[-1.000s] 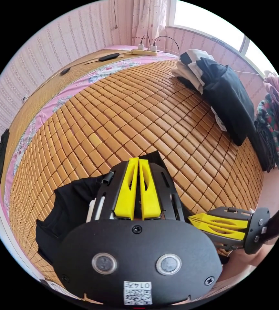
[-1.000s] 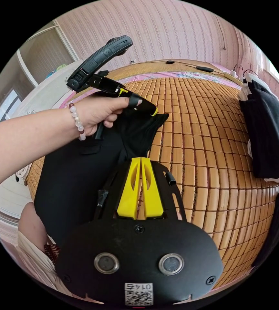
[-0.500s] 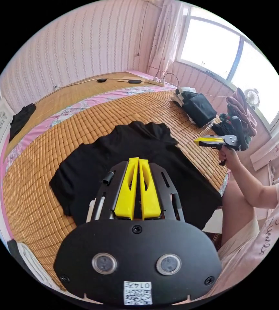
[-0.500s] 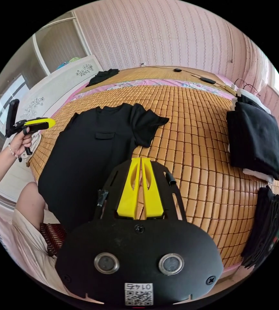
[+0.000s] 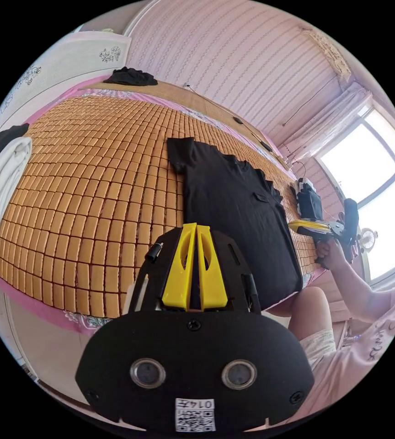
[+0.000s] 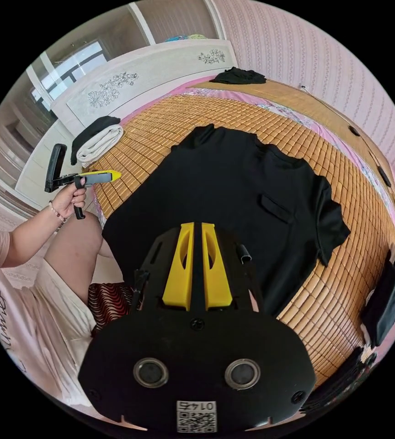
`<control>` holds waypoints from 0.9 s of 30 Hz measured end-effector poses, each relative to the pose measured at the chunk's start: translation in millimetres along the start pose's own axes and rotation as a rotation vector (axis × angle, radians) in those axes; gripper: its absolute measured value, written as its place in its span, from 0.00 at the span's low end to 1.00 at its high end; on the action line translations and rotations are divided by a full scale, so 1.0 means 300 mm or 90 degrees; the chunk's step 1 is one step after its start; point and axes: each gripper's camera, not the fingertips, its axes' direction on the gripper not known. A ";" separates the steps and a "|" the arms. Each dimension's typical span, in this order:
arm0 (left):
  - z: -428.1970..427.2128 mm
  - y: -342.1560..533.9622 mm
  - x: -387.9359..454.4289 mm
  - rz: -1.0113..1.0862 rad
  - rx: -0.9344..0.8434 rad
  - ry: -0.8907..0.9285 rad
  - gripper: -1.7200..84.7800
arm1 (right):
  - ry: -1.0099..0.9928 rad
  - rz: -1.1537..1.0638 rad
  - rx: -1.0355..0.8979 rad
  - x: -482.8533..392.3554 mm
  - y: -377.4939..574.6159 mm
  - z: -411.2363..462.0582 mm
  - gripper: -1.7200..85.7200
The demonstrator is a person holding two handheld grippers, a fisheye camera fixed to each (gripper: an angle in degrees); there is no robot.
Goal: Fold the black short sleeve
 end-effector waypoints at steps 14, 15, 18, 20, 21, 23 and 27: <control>0.037 -0.238 -0.319 -0.168 0.084 0.116 0.01 | 0.071 -0.116 -0.098 -0.241 -0.904 0.405 0.09; 0.047 -0.261 -0.337 -0.172 0.077 0.117 0.01 | 0.077 -0.104 -0.115 -0.244 -0.965 0.451 0.10; 0.052 -0.302 -0.353 -0.143 0.103 0.119 0.02 | 0.113 -0.067 -0.146 -0.248 -1.081 0.546 0.14; 0.054 -0.323 -0.354 -0.123 0.103 0.104 0.05 | 0.137 -0.055 -0.156 -0.250 -1.123 0.590 0.15; 0.059 -0.333 -0.356 -0.117 0.099 0.100 0.06 | 0.155 -0.053 -0.164 -0.250 -1.140 0.617 0.15; 0.075 -0.347 -0.359 -0.108 0.081 0.101 0.07 | 0.175 -0.049 -0.180 -0.246 -1.153 0.651 0.14; 0.119 -0.363 -0.371 -0.114 0.028 0.067 0.05 | 0.128 -0.007 -0.130 -0.213 -1.158 0.639 0.10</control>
